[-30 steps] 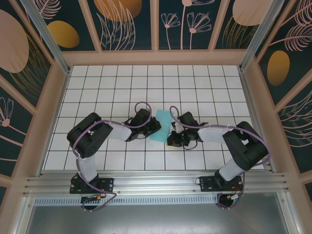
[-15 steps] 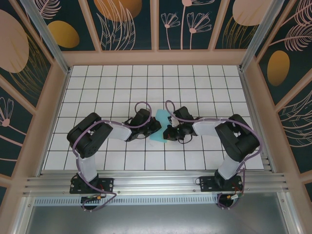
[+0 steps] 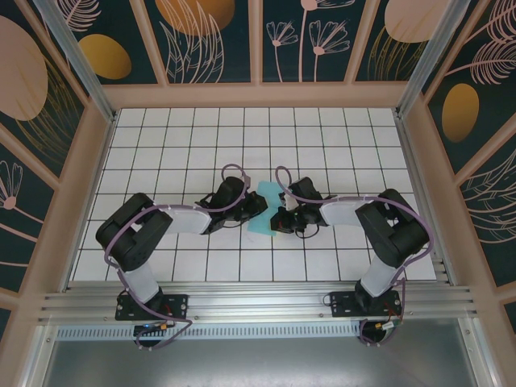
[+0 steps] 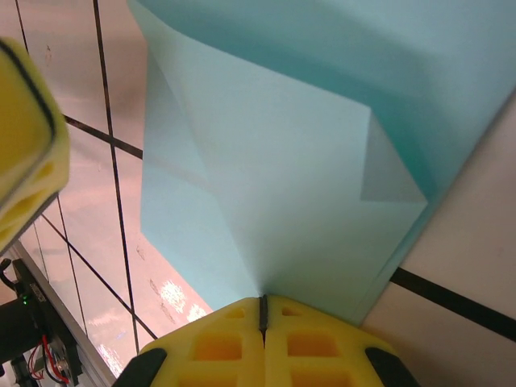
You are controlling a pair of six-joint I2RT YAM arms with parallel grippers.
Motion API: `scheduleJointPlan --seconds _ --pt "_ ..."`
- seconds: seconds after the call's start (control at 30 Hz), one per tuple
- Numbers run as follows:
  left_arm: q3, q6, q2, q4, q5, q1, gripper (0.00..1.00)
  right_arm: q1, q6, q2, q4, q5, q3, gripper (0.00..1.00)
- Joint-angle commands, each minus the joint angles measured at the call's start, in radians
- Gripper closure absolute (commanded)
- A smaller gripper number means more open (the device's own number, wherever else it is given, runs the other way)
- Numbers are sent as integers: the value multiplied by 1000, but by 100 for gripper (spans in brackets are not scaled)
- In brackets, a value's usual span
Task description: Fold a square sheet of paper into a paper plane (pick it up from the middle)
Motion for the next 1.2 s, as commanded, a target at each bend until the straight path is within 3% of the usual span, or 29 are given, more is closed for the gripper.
scheduleJointPlan --seconds 0.0,0.37,0.7,1.17 --pt "-20 -18 42 62 76 -2 91 2 6 41 -60 79 -11 100" --pt "4 -3 133 0 41 -22 93 1 7 45 -64 83 -37 100" --pt "46 21 123 -141 -154 7 93 3 -37 43 -145 135 -44 100" --pt "76 71 156 -117 -123 84 92 2 -55 50 -153 134 -51 100"
